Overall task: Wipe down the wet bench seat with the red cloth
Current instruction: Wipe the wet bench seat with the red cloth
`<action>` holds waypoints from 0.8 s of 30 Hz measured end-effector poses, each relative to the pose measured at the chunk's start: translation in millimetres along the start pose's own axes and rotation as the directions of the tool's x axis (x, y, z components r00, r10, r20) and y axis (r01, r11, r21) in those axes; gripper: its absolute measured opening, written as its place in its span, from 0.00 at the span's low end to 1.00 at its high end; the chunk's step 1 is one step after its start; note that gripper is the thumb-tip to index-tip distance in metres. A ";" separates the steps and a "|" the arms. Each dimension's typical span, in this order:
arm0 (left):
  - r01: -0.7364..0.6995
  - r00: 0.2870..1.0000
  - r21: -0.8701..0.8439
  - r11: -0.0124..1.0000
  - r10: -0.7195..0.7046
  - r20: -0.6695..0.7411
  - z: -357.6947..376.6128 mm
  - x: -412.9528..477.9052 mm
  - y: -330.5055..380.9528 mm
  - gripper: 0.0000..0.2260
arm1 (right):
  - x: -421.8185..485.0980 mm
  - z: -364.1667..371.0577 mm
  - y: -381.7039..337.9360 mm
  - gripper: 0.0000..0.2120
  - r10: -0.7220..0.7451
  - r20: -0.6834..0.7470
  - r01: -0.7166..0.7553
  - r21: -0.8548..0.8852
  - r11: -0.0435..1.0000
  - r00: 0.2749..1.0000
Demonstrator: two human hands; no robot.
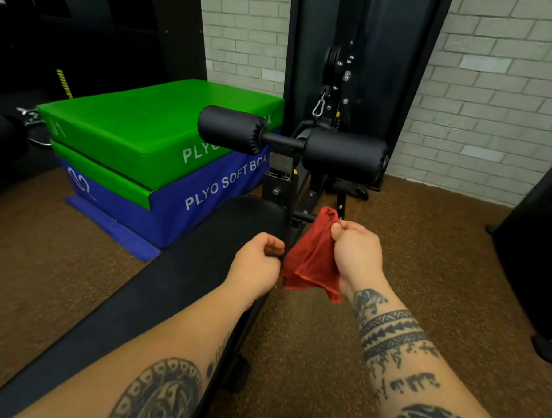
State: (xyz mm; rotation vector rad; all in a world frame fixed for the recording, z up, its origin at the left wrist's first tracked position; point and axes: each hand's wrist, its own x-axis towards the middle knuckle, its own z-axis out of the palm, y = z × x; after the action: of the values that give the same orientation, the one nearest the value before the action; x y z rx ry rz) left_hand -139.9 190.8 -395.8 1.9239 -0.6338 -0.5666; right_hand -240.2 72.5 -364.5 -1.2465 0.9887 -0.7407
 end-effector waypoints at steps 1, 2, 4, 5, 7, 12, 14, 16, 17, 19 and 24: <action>-0.007 1.000 -0.097 0.995 0.008 0.013 -0.7 -1.0 6.7 0.13 | 1.0 -0.2 -1.1 0.10 0.005 0.031 -0.005 -0.014 1.000 0.999; -0.014 0.998 -0.189 0.982 0.026 0.058 -0.5 -3.1 14.2 0.14 | 0.7 0.1 -2.6 0.10 0.011 0.074 -0.008 -0.038 0.999 0.997; -0.025 0.981 -0.230 0.973 0.068 0.182 2.0 -4.8 23.4 0.14 | -0.6 -0.4 -6.5 0.10 0.008 0.150 0.003 -0.071 0.997 0.989; -0.043 0.975 -0.169 0.985 0.079 0.209 3.5 -3.4 25.4 0.12 | -3.2 -0.9 -9.9 0.10 0.003 0.171 0.009 -0.068 0.998 0.985; -0.142 0.976 0.002 0.990 0.140 0.169 5.4 -1.0 29.0 0.08 | -6.5 -4.4 -13.4 0.11 0.035 0.227 -0.028 -0.035 0.999 0.973; -0.231 0.973 0.071 0.970 0.228 0.045 -0.7 3.7 29.7 0.11 | -8.9 -7.9 -15.7 0.19 0.041 0.351 0.019 -0.166 0.986 0.935; -0.222 0.974 0.065 0.973 0.218 0.064 -4.4 3.4 27.4 0.08 | -3.0 -7.0 -12.8 0.11 -0.020 0.256 0.068 -0.180 0.981 0.967; -0.193 0.977 0.079 0.978 0.183 0.110 -5.6 2.7 21.3 0.05 | 3.7 -8.2 -13.0 0.10 -0.044 0.166 0.073 -0.176 0.982 0.985; -0.179 0.976 0.095 0.979 0.164 0.145 -4.7 0.7 18.1 0.04 | 7.8 -10.2 -13.6 0.10 -0.059 0.131 0.082 -0.180 0.980 0.990; -0.143 0.969 0.124 0.982 0.113 0.220 -1.1 -4.0 6.6 0.03 | 13.9 -15.0 -14.0 0.10 -0.063 0.079 0.076 -0.171 0.982 0.995; -0.065 0.980 0.111 0.992 0.043 0.193 20.6 -21.5 -4.1 0.10 | 20.9 -37.5 -9.9 0.16 -0.104 0.108 0.149 -0.604 0.783 0.989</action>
State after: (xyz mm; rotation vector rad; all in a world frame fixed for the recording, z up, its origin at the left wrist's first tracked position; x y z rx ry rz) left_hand -168.3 192.5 -405.3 1.9696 -0.8555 -0.6978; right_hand -265.0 36.4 -360.0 -1.9095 1.1403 -0.4778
